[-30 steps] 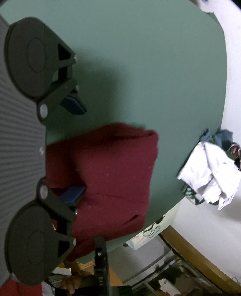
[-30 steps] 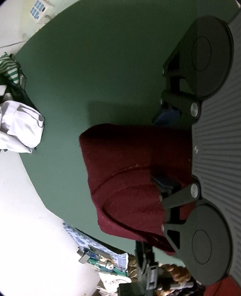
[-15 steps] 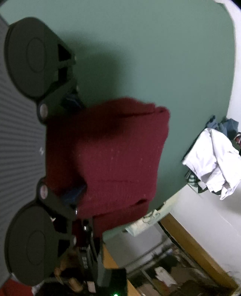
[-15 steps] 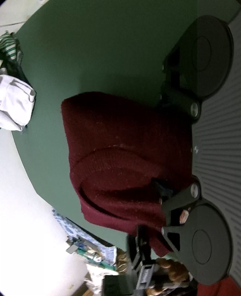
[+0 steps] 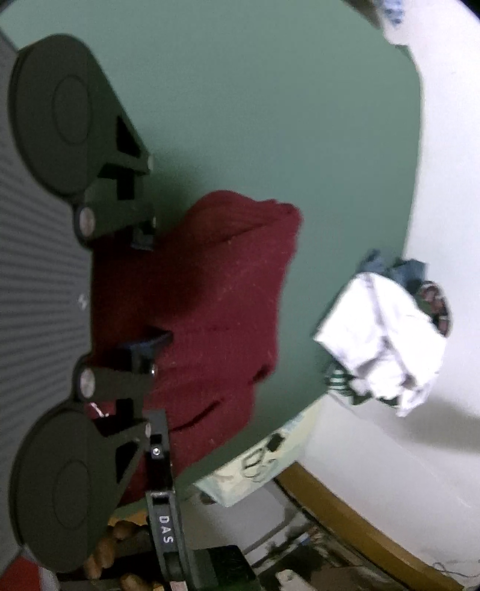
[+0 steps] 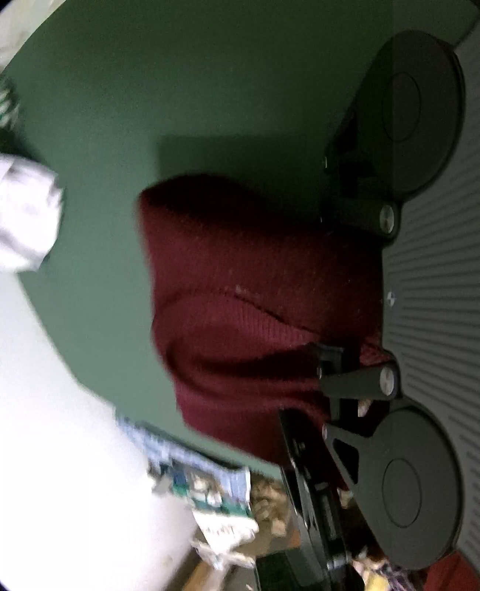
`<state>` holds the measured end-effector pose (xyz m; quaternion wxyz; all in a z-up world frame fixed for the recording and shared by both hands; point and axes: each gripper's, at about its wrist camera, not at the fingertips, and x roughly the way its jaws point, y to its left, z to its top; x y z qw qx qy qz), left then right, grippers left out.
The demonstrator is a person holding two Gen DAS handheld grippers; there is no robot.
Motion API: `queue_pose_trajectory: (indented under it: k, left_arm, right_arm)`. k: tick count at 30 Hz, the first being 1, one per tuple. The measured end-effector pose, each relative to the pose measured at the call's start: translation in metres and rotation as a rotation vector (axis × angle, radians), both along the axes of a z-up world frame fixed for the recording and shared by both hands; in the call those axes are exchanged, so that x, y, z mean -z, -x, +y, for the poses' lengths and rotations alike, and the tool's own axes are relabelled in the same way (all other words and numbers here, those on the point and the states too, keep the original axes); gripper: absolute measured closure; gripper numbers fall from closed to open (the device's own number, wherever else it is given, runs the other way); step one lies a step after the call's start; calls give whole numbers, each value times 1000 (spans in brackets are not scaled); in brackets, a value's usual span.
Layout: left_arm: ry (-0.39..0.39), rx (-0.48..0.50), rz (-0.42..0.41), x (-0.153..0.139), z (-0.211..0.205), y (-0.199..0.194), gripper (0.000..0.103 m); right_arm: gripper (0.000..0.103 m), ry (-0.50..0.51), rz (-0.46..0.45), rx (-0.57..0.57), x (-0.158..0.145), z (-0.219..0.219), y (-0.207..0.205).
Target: Fold clothes
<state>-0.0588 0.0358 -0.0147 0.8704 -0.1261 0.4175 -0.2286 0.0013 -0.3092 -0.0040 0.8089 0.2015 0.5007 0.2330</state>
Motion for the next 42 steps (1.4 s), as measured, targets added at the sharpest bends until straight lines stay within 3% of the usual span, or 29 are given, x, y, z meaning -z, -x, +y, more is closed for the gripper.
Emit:
queue_pose_trajectory:
  k: [6,14,18,23,32,37,38,40,42]
  left_arm:
    - [-53,-53,-138,-84,25,-42,68]
    - [-158,-96,-314,-183,90,-155,68]
    - [-217,-112,-374,-200,121,-222,67]
    - [-228,-137,-343,-162,160,-303,67]
    - [-237,-180,-246,-66,222,-431,67]
    - [-307,-176,-163,-6,233,-458,65]
    - [-327,-179,-182,-1,238,-457,53]
    - [-345,-183,-212,2,250,-454,42]
    - [-332,-197,-238,-6,267,-445,42]
  right_arm:
    - [60,-83,-104,-99,-68,15,-61]
    - [60,-106,-303,-127,-163,85,-175]
    - [60,-63,-374,-87,-180,133,-238]
    - [60,13,-444,-38,-158,195,-307]
    - [60,95,-432,16,-50,262,-398]
    - [59,207,-412,15,3,281,-424]
    - [56,234,-411,14,11,281,-425]
    - [51,264,-403,17,23,277,-425]
    - [47,220,-383,36,23,264,-423]
